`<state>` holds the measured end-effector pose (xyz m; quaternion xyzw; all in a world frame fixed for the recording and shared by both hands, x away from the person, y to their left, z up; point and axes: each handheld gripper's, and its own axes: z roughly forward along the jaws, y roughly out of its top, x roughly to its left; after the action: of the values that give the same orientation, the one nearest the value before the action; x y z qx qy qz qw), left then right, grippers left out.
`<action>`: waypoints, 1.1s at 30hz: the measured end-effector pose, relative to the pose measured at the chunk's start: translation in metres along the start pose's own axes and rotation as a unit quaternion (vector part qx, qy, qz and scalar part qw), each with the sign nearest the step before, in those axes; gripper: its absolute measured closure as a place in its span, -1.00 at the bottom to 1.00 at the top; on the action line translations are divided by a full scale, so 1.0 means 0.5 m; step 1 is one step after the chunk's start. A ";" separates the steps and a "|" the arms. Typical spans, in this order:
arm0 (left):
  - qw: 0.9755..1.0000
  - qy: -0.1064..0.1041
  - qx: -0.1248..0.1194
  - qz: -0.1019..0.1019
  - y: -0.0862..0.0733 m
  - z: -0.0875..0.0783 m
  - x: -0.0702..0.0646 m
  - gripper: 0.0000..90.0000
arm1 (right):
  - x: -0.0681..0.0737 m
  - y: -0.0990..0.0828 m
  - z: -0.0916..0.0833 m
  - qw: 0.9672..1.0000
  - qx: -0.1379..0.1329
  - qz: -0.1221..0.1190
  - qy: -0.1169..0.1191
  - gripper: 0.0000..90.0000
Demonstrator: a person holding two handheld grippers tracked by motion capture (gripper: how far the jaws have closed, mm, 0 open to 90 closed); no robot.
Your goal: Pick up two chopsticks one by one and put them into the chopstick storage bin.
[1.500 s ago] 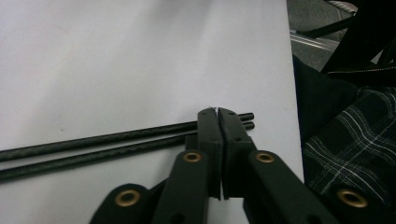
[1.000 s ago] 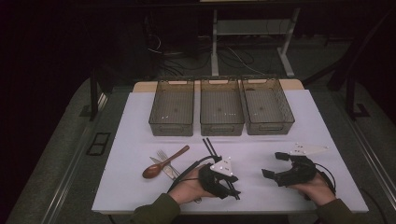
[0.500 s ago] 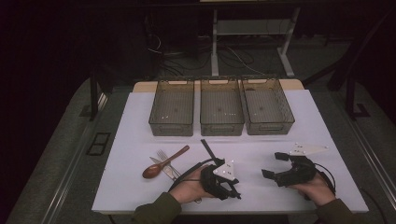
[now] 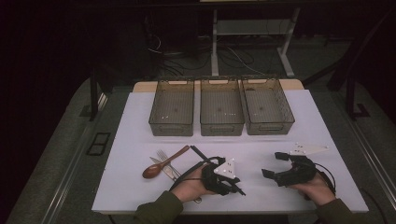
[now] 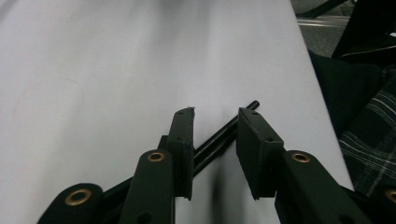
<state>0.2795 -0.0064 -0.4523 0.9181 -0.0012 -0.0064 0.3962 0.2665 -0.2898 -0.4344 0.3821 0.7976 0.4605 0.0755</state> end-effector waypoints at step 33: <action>0.999 0.007 -0.022 -0.046 0.064 0.080 0.113 0.72 | -0.015 -0.005 -0.020 1.000 -0.014 0.012 -0.006 -0.87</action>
<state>0.3358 -0.0581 -0.4571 0.9082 0.0438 -0.0181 0.4159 0.2657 -0.3026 -0.4324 0.3936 0.7861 0.4698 0.0800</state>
